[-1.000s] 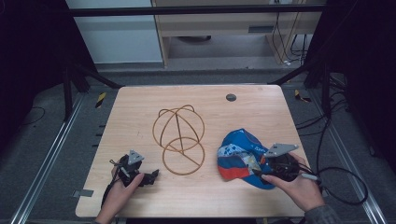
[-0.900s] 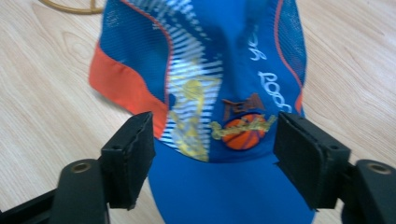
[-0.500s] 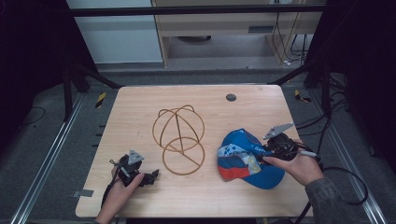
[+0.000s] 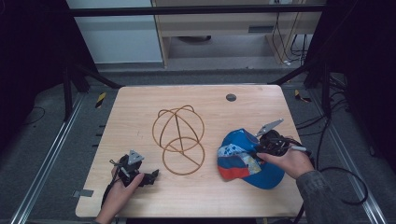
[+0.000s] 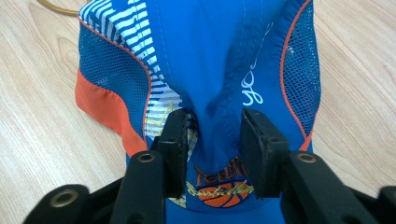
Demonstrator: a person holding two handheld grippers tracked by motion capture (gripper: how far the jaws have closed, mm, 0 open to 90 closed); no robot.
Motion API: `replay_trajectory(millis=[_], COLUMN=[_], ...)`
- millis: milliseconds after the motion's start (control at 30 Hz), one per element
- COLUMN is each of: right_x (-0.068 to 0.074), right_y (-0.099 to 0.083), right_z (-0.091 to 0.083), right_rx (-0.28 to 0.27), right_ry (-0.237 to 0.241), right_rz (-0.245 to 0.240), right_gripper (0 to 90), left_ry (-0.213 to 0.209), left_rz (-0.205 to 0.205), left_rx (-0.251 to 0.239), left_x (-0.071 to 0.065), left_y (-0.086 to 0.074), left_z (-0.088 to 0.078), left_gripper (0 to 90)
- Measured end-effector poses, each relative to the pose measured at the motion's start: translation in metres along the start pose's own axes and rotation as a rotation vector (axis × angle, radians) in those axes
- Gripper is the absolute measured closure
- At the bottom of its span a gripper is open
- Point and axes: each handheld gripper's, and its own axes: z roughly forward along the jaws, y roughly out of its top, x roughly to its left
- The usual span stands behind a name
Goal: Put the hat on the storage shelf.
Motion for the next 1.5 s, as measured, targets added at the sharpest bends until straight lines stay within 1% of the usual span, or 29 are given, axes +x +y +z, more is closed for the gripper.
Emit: replay_trajectory(millis=[100,133,167,267,300,333,367,400,433,467,700,800,1000,1033,1067,1200,1233,1267,1300,1333,1467,1500], right_x=[-0.001,-0.001,-0.001,-0.002,-0.002,-0.002,-0.002,-0.002,-0.002,-0.002,-0.003,-0.004,-0.004,-0.004,-0.004,-0.003,-0.003,-0.003,-0.003,-0.003,-0.003,-0.003], right_y=[0.0,0.001,0.001,0.001,0.002,0.003,0.003,0.005,0.005,0.007,0.009,0.011,0.019,0.019,0.022,0.029,0.029,0.033,0.033,0.038,0.045,0.045], right_z=[0.001,0.002,0.002,0.003,0.003,0.004,0.004,0.004,0.004,0.004,0.004,-0.004,-0.024,-0.024,-0.031,-0.046,-0.046,-0.053,-0.053,-0.062,-0.076,-0.076], right_rx=[0.004,0.007,0.009,0.01,0.015,0.015,0.015,0.025,0.025,0.035,0.041,0.027,0.015,0.015,0.009,-0.005,-0.005,-0.013,-0.013,-0.025,-0.048,-0.048], right_ry=[0.007,0.017,0.021,0.026,0.031,0.035,0.035,0.039,0.039,0.042,0.06,0.073,0.07,0.07,0.07,0.065,0.065,0.064,0.064,0.06,0.052,0.052], right_rz=[-0.005,-0.004,-0.003,-0.003,-0.008,-0.007,-0.007,-0.015,-0.015,-0.015,-0.014,-0.012,-0.027,-0.027,-0.031,-0.041,-0.041,-0.045,-0.045,-0.049,-0.062,-0.062], right_gripper=[68.6,72.7,74.7,78.2,82.2,83.8,83.8,86.9,86.9,89.6,90.0,90.0,90.0,90.0,90.0,90.0,90.0,90.0,90.0,90.0,90.0,90.0], left_ry=[0.0,0.0,0.0,0.0,0.0,0.0,0.0,0.0,0.0,0.0,0.0,0.0,0.0,0.0,0.0,0.0,0.0,0.0,0.0,0.0,0.002,0.002], left_rz=[0.0,0.0,0.0,0.0,0.0,0.0,0.0,0.0,0.0,0.0,0.0,0.0,0.0,0.0,0.0,0.0,0.0,0.0,0.0,0.0,-0.001,-0.001], left_rx=[0.0,0.0,0.0,0.0,0.0,0.0,0.0,0.0,0.0,0.0,0.0,0.0,0.0,0.0,0.0,0.0,0.0,0.0,0.0,0.0,-0.001,-0.001], left_x=[0.0,0.0,0.0,0.0,0.0,0.0,0.0,0.0,0.0,0.0,0.0,0.0,0.0,0.0,0.0,0.0,0.0,0.0,0.0,0.0,0.0,0.0], left_y=[0.0,0.0,0.0,0.0,0.0,0.0,0.0,0.0,0.0,0.0,0.0,0.0,0.0,0.0,0.0,0.0,0.0,0.0,0.0,0.0,0.0,0.0], left_z=[0.0,0.0,0.0,0.0,0.0,0.0,0.0,0.0,0.0,0.0,0.0,0.0,0.0,0.0,0.0,0.0,0.0,0.0,0.0,0.0,0.0,0.0], left_gripper=[0.0,0.0,0.0,0.0,0.0,0.0,0.0,0.0,0.0,0.0,0.0,0.0,0.0,0.0,0.0,0.0,0.0,0.0,0.0,0.0,0.0,0.0])
